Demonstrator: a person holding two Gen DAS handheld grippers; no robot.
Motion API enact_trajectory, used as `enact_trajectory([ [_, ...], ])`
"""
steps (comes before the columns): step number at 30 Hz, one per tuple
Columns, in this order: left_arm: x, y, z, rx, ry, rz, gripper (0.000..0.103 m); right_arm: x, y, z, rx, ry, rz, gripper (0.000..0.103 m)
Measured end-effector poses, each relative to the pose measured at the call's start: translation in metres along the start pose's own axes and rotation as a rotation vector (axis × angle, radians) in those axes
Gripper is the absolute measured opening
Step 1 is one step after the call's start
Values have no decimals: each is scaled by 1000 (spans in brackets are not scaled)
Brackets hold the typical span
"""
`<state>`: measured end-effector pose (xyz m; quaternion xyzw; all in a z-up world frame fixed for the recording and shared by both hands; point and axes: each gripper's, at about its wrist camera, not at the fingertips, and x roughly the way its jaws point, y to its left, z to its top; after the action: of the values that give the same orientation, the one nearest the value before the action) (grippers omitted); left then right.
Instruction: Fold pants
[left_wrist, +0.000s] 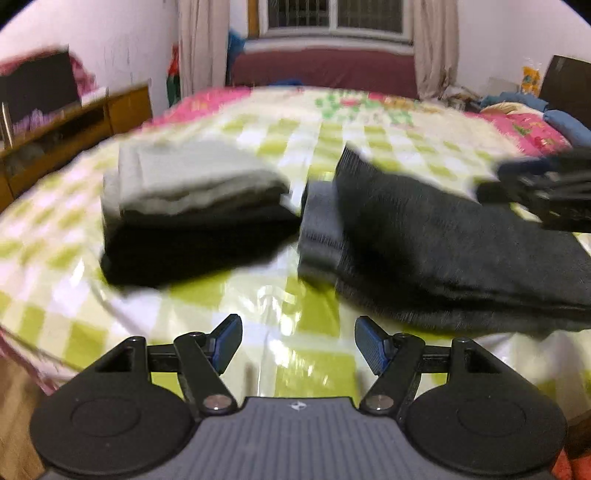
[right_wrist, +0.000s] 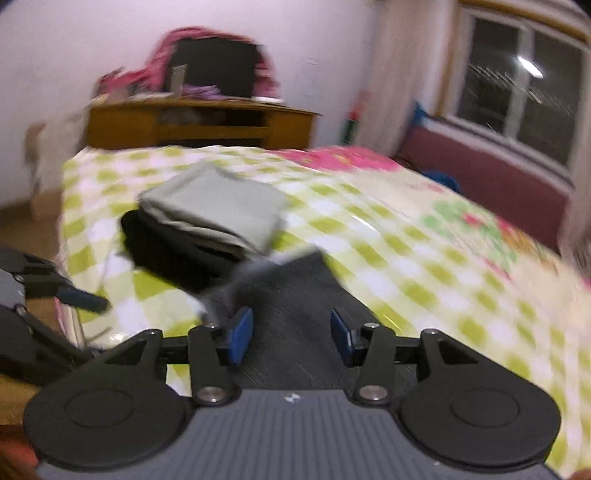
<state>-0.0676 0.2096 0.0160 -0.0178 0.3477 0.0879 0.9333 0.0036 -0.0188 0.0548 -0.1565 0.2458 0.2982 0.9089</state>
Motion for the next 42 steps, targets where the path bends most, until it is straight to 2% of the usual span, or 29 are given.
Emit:
enact_trajectory([
  [3, -17, -19, 14, 72, -97, -8, 81, -32, -58, -28, 132, 54, -162, 48],
  [6, -19, -50, 31, 153, -166, -72, 88, -53, -114, -65, 239, 127, -365, 51],
  [8, -4, -77, 41, 209, -178, -122, 89, -62, -148, -90, 349, 162, -418, 51],
  [9, 4, -90, 45, 232, -174, -148, 89, -62, -166, -102, 441, 191, -406, 53],
  [12, 34, -131, 55, 289, -139, -242, 89, -57, -208, -137, 728, 200, -245, 53],
  [15, 48, -163, 59, 355, -122, -270, 89, -43, -230, -167, 908, 220, -97, 53],
  [17, 51, -179, 60, 392, -107, -285, 89, -45, -239, -181, 992, 184, -2, 53],
  [19, 56, -187, 59, 407, -86, -316, 89, -45, -250, -192, 1094, 156, 138, 53],
  [21, 63, -197, 57, 423, -54, -338, 89, -41, -259, -195, 1117, 136, 203, 53],
  [23, 64, -205, 54, 427, -41, -370, 89, -31, -266, -199, 1102, 134, 215, 52],
  [25, 66, -217, 51, 441, -33, -404, 89, -17, -273, -207, 1186, 104, 247, 47],
  [27, 70, -231, 46, 475, -21, -424, 89, -9, -270, -205, 1206, 98, 255, 18],
  [31, 87, -256, 37, 507, 74, -441, 89, -16, -270, -203, 1185, 90, 234, 11],
  [36, 86, -298, 34, 564, 94, -494, 89, -37, -300, -210, 1129, 115, 144, 8],
  [39, 87, -334, 35, 571, 107, -573, 89, -60, -328, -212, 1108, 126, 44, 8],
  [42, 87, -374, 32, 619, 97, -649, 89, -80, -353, -214, 1075, 175, -76, 8],
])
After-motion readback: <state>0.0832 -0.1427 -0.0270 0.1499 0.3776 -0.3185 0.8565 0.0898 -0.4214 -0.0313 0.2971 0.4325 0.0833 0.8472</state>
